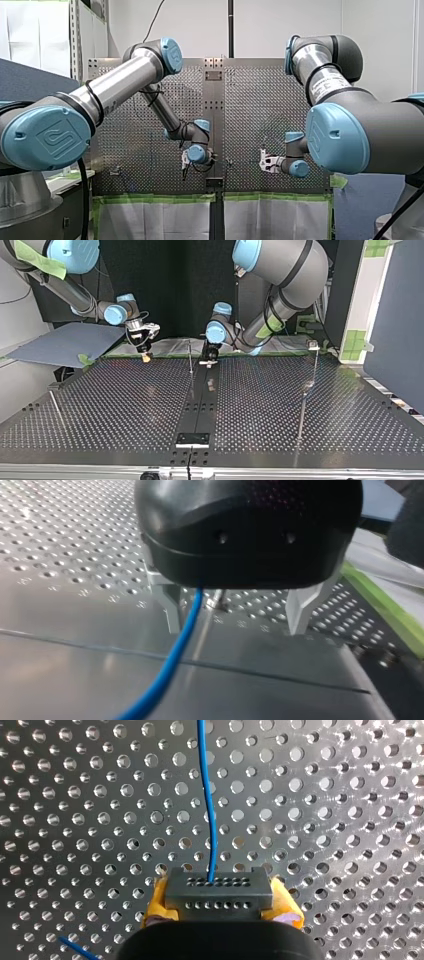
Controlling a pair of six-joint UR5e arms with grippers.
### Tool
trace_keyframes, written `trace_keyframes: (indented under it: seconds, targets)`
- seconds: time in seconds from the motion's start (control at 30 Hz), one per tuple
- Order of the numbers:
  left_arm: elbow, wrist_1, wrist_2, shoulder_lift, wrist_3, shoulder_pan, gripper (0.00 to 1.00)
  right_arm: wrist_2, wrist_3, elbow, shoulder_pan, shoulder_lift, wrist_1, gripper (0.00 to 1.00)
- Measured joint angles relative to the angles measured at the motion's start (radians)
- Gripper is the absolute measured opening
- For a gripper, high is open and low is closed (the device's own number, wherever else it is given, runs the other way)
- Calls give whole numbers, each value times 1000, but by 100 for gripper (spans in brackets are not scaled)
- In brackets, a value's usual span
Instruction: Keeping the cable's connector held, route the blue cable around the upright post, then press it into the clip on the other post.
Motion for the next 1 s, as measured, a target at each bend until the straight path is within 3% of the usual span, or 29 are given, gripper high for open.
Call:
trace_keyframes:
  seconds: [0.17, 0.5, 0.73, 1.0]
  targets:
    - [-1, -38, -33, 0, 21, -3, 100, 0, -1, 0, 0, 0, 3, 0]
    - [-7, -114, -31, 16, 64, -39, 100, -2, -2, 0, -2, 0, 12, 0]
    - [-34, -136, -40, 61, 70, -73, 100, -7, -5, 0, -5, 0, 16, 0]
    - [-65, -140, -43, 72, 80, -112, 100, -8, -5, 0, -6, 0, 18, 0]
